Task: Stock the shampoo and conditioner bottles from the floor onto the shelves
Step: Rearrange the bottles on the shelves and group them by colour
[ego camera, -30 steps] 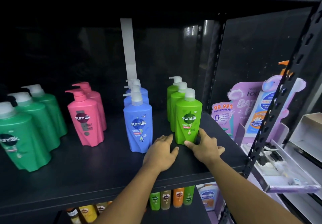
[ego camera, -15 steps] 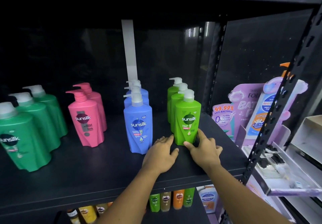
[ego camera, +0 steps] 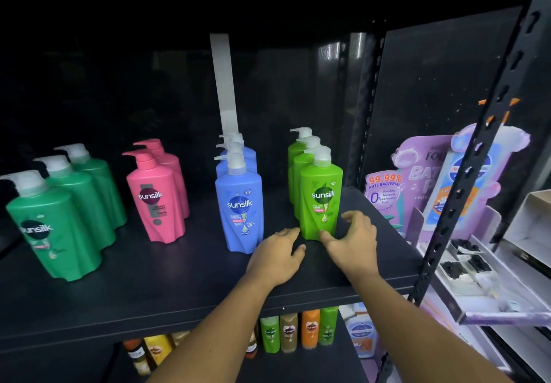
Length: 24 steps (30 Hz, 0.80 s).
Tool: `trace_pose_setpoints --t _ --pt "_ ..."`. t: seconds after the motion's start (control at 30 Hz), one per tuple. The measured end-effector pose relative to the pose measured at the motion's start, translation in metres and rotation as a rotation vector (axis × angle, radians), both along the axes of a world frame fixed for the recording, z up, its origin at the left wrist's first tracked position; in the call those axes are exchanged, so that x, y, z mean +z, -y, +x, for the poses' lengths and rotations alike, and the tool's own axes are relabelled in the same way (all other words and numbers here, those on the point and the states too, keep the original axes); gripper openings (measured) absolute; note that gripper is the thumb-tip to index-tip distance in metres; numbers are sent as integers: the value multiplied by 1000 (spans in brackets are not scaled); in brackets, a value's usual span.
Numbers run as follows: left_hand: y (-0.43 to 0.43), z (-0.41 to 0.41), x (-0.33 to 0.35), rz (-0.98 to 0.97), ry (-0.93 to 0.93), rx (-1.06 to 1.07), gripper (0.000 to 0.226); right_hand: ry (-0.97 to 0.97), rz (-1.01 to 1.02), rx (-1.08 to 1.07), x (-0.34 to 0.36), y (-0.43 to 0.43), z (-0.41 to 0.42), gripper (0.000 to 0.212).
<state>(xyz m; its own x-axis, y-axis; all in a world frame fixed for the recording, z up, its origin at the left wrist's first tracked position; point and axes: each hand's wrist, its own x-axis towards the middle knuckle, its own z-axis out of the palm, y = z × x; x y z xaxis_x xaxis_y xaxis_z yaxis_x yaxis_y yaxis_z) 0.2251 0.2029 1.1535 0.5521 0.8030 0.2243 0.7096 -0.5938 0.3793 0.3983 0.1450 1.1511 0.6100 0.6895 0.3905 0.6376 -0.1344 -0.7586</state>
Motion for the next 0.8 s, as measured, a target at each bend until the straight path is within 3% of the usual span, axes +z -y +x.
trace_pose_setpoints --t 0.1,0.23,0.33,0.43,0.53,0.7,0.8 --pt "8 -14 3 -14 -2 -56 52 88 82 42 -1 6 -4 34" --pt "23 -54 0 -52 -53 -85 54 287 70 259 -3 11 -12 24" --pt "28 -91 0 -40 -102 -77 54 562 -84 492 -9 13 -22 36" --pt "26 -126 -2 -39 -99 -22 50 628 -168 625 -7 14 -44 53" --pt "20 -151 0 -43 -72 47 47 514 -224 592 -6 9 -81 63" --pt "-1 -177 6 -117 -33 125 55 -9 -181 434 3 -13 -132 107" --pt "-16 -185 5 -171 15 156 59 -236 -115 469 6 -23 -148 103"
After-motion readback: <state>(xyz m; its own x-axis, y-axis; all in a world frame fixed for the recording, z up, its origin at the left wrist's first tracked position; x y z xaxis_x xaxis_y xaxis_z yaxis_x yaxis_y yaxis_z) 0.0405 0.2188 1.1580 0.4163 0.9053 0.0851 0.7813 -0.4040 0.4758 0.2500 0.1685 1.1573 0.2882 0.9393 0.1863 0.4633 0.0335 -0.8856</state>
